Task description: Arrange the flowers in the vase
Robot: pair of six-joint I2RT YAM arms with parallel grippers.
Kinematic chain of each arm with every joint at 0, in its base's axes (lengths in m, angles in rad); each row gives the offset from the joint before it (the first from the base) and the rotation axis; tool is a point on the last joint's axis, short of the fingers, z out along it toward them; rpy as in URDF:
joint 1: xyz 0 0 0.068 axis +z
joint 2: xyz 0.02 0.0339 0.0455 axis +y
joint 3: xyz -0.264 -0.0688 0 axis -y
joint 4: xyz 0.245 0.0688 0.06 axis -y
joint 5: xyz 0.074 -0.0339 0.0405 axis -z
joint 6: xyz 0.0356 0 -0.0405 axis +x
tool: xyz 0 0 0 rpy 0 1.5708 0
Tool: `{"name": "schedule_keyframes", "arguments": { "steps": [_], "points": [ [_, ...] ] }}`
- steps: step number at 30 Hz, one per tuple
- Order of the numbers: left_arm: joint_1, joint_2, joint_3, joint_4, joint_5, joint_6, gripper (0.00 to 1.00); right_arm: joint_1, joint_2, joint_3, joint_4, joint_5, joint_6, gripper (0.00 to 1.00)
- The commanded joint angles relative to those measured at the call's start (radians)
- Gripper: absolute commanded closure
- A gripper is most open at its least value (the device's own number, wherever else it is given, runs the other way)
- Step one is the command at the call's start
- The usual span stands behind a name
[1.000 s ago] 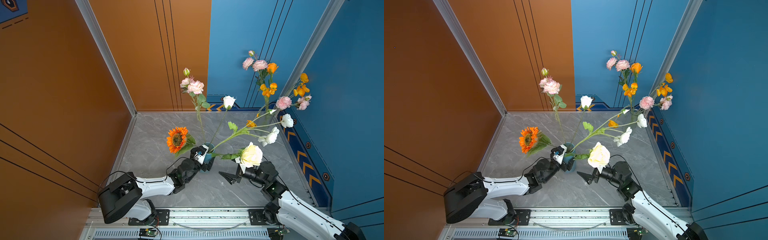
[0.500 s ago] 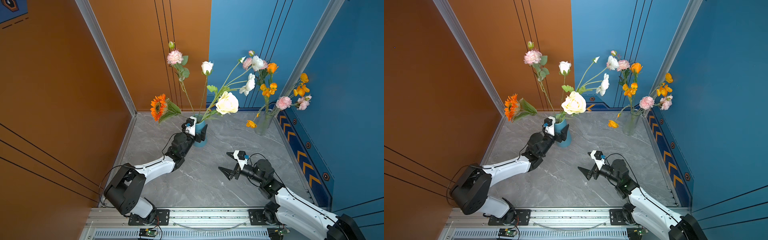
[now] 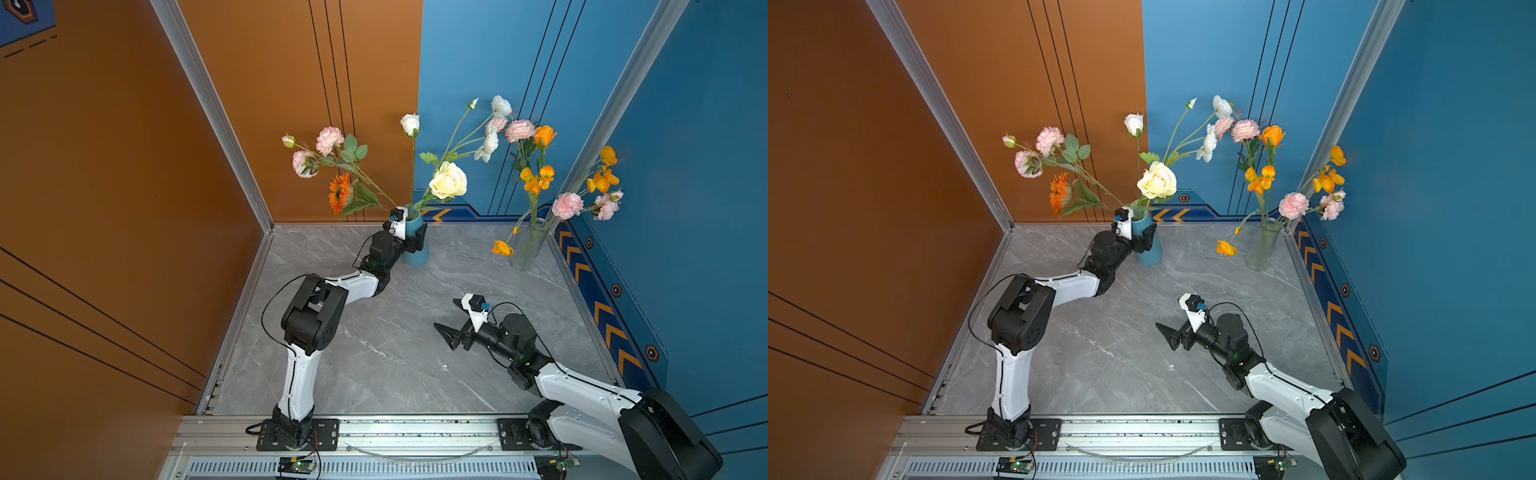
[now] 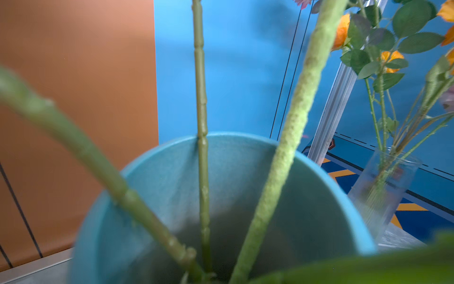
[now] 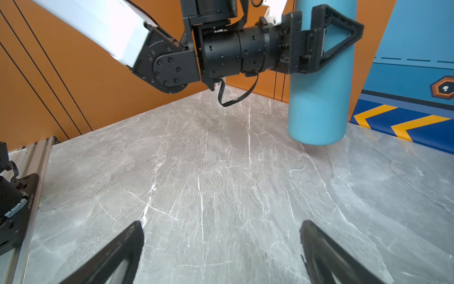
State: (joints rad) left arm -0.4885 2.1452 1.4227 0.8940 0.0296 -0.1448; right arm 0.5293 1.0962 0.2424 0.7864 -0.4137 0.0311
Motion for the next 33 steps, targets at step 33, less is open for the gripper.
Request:
{"name": "schedule_keyframes", "arguments": {
  "steps": [33],
  "points": [
    [0.037, 0.235, 0.507, -0.169, 0.064, 0.142, 0.82, -0.002, 0.034, 0.061, -0.013, -0.025, 0.004, 0.00]
  ]
}}
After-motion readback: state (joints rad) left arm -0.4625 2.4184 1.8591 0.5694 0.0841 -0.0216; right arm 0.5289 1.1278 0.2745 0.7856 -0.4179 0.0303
